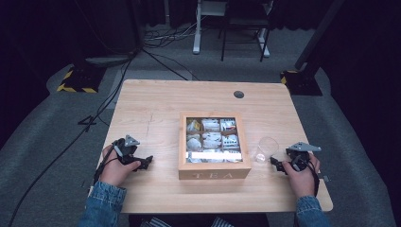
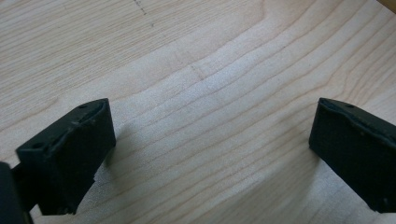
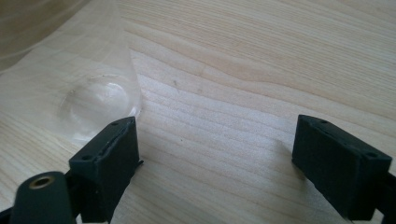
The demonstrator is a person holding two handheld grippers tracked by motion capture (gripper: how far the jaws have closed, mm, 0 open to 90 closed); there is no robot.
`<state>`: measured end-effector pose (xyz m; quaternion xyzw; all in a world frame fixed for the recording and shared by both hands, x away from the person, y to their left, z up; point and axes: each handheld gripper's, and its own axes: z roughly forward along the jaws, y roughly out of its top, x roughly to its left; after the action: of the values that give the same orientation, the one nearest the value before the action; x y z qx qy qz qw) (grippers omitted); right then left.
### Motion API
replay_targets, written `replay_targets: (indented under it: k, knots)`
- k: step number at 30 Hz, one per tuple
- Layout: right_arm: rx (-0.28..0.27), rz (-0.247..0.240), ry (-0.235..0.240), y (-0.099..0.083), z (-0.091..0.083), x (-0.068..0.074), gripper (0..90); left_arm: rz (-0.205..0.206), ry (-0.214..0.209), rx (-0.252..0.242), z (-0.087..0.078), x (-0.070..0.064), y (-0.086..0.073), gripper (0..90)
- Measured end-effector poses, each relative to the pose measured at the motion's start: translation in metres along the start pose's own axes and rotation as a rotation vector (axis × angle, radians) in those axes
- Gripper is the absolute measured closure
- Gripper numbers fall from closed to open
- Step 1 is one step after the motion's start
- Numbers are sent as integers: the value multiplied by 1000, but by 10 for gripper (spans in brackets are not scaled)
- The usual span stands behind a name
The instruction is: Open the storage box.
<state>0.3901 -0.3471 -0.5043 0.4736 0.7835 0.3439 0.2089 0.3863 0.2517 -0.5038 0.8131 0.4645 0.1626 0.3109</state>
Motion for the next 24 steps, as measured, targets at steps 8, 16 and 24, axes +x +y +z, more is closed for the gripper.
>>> replay_targets:
  k: [8,16,24]
  knots:
    - [0,0,0,0,0,0,147,-42,4,-19,-15,2,5,235]
    - [-1,0,0,0,0,0,147,-32,-19,-64,-34,-4,13,237]
    - [-1,0,0,0,0,0,147,-14,-11,-91,-53,-11,21,239]
